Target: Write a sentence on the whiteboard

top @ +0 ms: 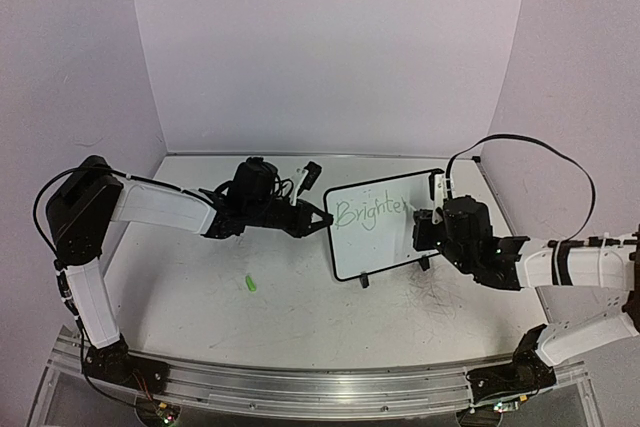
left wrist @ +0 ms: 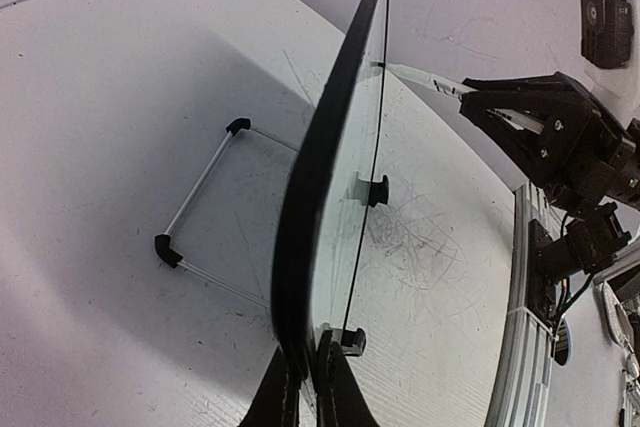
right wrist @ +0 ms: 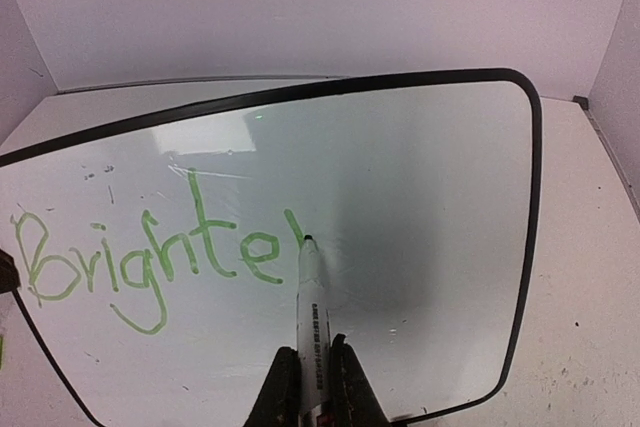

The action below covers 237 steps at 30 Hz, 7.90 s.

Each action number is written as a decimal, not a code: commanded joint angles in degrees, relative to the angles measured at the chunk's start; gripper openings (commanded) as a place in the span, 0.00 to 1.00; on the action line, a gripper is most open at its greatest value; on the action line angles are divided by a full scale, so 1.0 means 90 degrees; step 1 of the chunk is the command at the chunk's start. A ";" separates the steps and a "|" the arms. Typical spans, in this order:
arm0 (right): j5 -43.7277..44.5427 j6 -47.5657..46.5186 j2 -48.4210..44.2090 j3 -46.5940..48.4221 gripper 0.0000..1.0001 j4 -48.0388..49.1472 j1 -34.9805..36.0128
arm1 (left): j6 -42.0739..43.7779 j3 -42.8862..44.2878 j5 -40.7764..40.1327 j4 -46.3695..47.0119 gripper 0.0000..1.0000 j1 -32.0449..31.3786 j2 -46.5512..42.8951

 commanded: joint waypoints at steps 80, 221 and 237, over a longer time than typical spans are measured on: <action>-0.0609 -0.0432 -0.1299 -0.0349 0.00 -0.0086 -0.0090 | 0.0734 0.0231 -0.1257 -0.0622 0.00 -0.0104 -0.0482; -0.0964 0.0193 0.1526 0.0655 0.00 -0.0198 0.1780 | 0.0617 0.0563 -0.1087 -0.0960 0.00 -0.0119 -0.0202; -0.0888 0.0402 0.1706 0.0530 0.00 -0.0216 0.1868 | 0.0626 0.0557 -0.1082 -0.0959 0.00 -0.0119 -0.0212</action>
